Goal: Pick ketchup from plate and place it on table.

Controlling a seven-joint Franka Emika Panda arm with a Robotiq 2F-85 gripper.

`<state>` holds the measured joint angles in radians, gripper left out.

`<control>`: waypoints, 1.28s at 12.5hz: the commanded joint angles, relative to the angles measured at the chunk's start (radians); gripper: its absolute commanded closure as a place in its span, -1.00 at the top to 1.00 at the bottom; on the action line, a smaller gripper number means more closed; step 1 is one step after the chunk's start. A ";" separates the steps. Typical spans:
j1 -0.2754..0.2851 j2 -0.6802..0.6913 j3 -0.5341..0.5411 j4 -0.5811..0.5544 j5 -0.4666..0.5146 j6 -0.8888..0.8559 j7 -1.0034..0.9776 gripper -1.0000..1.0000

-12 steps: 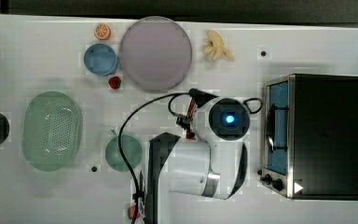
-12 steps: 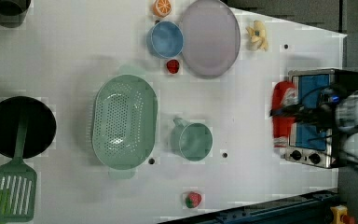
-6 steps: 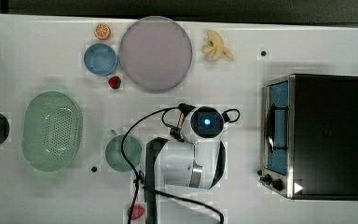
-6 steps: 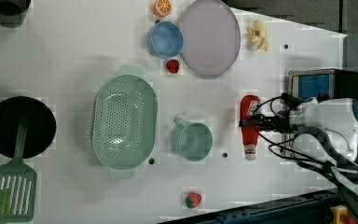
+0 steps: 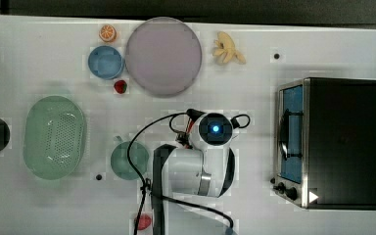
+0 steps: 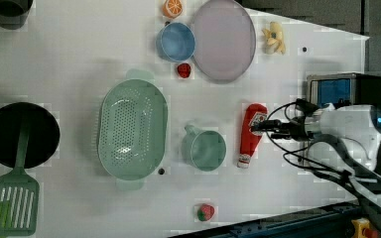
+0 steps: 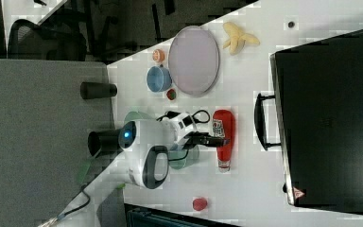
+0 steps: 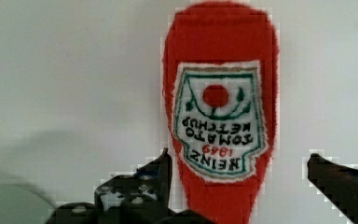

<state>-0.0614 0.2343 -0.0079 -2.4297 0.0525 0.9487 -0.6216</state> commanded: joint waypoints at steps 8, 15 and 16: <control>0.009 -0.413 0.021 0.438 0.004 -0.716 0.544 1.00; 0.009 -0.417 0.025 0.577 -0.077 -0.866 0.547 1.00; 0.009 -0.417 0.024 0.575 -0.077 -0.876 0.547 1.00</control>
